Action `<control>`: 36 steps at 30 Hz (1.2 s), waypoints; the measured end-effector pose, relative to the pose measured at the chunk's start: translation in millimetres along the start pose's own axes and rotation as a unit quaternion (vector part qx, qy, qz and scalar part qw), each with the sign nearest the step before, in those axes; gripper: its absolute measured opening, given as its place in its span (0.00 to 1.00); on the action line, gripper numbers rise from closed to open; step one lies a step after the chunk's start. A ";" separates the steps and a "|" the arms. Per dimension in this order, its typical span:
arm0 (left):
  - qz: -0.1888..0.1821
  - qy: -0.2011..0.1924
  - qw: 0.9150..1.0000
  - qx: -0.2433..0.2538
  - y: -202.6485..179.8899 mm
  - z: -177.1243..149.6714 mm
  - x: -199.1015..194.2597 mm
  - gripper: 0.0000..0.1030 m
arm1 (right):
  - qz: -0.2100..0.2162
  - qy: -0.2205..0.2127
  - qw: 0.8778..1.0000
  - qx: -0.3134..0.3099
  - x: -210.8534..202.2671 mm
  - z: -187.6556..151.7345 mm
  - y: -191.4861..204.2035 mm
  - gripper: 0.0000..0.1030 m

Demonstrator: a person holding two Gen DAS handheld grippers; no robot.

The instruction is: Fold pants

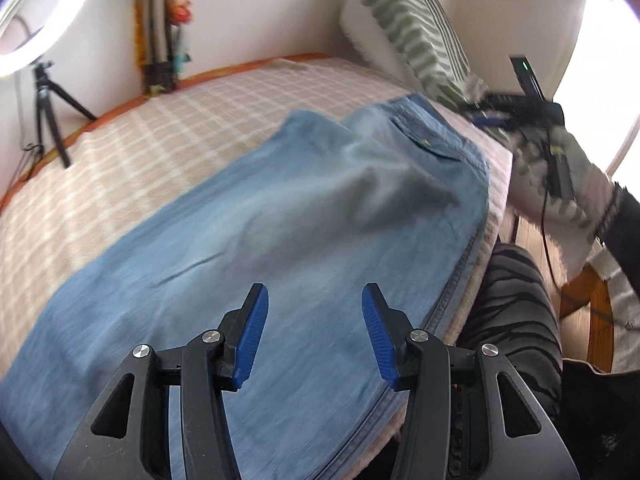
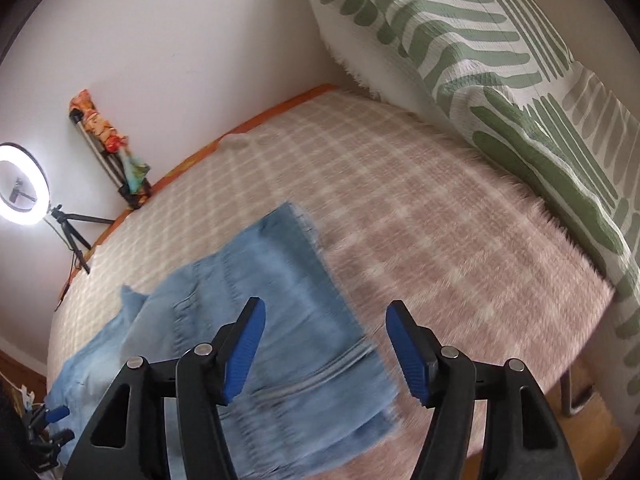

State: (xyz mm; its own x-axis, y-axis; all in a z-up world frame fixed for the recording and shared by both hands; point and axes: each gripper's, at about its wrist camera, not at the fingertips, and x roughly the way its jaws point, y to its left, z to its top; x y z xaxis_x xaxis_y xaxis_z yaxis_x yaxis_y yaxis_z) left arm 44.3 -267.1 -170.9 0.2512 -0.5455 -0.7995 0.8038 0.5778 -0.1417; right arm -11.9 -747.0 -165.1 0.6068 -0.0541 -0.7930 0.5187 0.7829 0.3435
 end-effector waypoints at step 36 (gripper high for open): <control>0.028 0.038 0.999 -0.020 7.7 -7.6 40.8 0.47 | -0.022 0.046 0.996 -0.068 66.1 40.5 8.6 0.13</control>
State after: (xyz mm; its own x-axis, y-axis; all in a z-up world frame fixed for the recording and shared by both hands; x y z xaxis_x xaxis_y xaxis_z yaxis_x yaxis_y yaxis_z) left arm 56.7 -280.3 -209.1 0.2534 -0.4651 -0.8482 0.7665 0.6315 -0.1173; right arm 57.0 -769.0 -194.2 0.5244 -0.0388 -0.8506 0.4537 0.8581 0.2405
